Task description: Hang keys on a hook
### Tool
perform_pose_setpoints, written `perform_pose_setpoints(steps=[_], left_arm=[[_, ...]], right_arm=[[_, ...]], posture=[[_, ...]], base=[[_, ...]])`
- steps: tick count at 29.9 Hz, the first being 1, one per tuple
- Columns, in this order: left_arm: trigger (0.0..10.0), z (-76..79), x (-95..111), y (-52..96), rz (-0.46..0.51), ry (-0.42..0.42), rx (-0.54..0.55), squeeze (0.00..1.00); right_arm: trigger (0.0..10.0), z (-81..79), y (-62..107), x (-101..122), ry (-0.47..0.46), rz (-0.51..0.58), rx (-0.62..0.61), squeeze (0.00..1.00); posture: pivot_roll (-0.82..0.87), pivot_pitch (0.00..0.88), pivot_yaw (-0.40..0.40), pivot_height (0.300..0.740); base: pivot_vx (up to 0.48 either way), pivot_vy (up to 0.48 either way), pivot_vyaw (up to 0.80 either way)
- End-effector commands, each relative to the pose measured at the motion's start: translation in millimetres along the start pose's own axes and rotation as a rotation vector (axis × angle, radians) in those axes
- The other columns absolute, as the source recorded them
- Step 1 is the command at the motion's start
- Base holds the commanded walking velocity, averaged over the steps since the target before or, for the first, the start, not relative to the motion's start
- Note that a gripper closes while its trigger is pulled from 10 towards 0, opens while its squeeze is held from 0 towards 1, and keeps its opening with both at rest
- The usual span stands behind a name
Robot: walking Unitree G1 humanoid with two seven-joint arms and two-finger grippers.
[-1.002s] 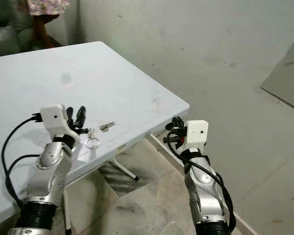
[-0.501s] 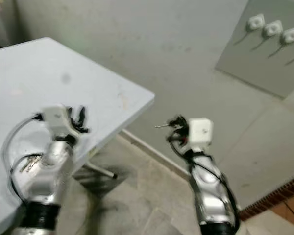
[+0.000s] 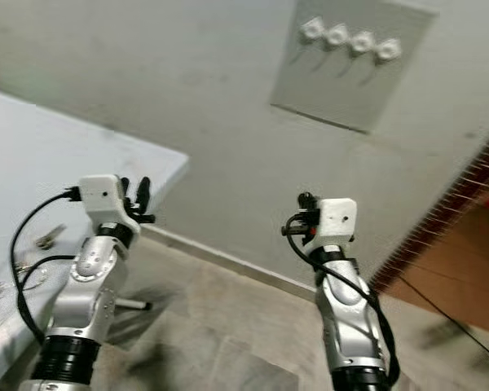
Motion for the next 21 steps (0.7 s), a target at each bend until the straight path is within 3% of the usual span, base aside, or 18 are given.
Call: perform_pose_setpoints(steps=[1, 8, 15, 17, 21], left_arm=[[10.0, 10.1, 6.6, -0.4, 0.020, 0.011, -0.022, 0.00], [10.0, 24.8, 6.6, 5.1, 0.019, 0.044, -0.094, 0.00], [10.0, 44.2, 0.8, 14.7, -0.020, 0.068, -0.192, 0.00], [10.0, 54.5, -2.4, 22.1, -0.027, 0.067, -0.278, 0.00], [10.0, 57.3, -5.4, 27.4, -0.042, 0.090, -0.335, 0.00]], right_arm=[[10.0, 7.2, -0.2, 7.1, 0.018, 0.017, -0.022, 0.00], [10.0, 11.7, 0.7, 5.8, 0.003, 0.018, -0.057, 0.00], [10.0, 22.8, 4.6, -3.6, -0.004, -0.032, -0.156, 0.00], [10.0, 21.6, 6.9, -10.5, 0.029, -0.074, -0.146, 0.00], [10.0, 20.9, 9.0, -16.4, 0.032, -0.109, -0.138, 0.00]], posture=[[0.14, 0.000, -0.100, 0.740], [0.14, 0.000, -0.097, 0.740], [0.14, 0.000, -0.089, 0.740], [0.14, 0.000, -0.084, 0.740], [0.13, 0.000, -0.079, 0.740]], base=[[0.000, 0.000, -0.77], [0.000, 0.000, -0.73], [0.000, 0.000, 0.00], [0.000, 0.000, 0.00], [0.000, 0.000, 0.00]])
Point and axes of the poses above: a point about 5 cm out from each wrist's last joint towards the gripper, its own y axis pointing back from the gripper into the wrist, its own x axis along the axis of the wrist's last joint, z = x × y, the point moved 4 cm from there along -y, pointing out of the wrist towards the gripper, and after that the axes turned 14 degrees about -y, right-handed, at the moved point
